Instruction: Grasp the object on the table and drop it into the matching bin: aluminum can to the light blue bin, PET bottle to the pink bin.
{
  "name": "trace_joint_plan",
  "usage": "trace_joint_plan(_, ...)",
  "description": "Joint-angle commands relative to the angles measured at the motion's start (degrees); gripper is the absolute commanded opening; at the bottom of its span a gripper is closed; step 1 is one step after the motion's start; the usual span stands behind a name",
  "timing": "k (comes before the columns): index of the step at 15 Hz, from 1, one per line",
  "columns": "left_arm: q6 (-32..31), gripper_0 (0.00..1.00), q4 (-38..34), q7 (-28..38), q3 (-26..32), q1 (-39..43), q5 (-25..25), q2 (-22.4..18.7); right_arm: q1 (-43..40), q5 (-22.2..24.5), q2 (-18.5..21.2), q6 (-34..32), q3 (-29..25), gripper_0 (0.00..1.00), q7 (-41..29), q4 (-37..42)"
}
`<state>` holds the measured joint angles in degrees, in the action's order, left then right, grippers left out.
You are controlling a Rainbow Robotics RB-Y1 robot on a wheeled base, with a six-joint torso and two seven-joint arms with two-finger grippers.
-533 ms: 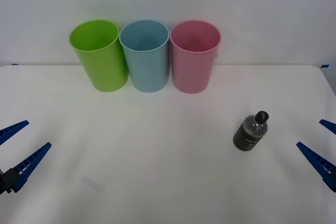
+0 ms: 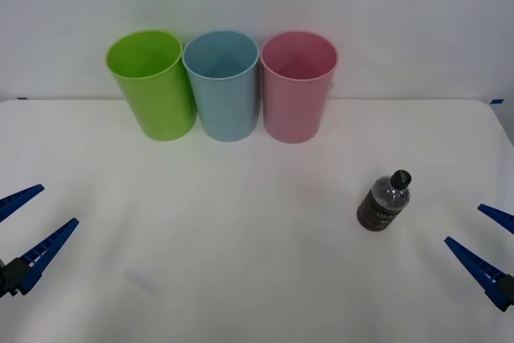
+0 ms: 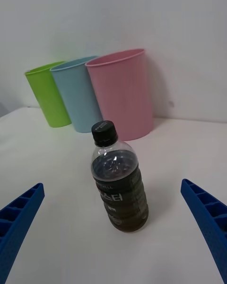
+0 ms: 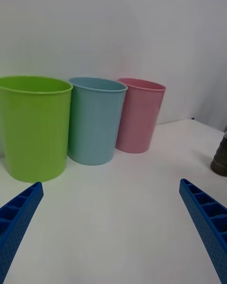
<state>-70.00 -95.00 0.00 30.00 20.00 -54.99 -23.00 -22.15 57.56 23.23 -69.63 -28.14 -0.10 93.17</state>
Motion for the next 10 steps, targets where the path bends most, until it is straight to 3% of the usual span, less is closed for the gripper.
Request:
trace_joint_plan(1,0.0,1.0,0.0,0.0,0.0,0.0,0.0,0.0,-1.1,0.0,0.9,0.0,0.8,1.0,0.9,-0.6)
trace_joint_plan(8,0.0,1.0,0.0,0.0,0.0,0.0,0.0,0.0,0.1,0.1,1.3,1.3,4.4,1.0,5.4,-6.8)
trace_joint_plan(10,0.0,1.0,0.0,0.0,0.0,0.0,0.0,0.0,0.4,0.1,1.3,4.5,5.8,1.0,10.8,-7.4)
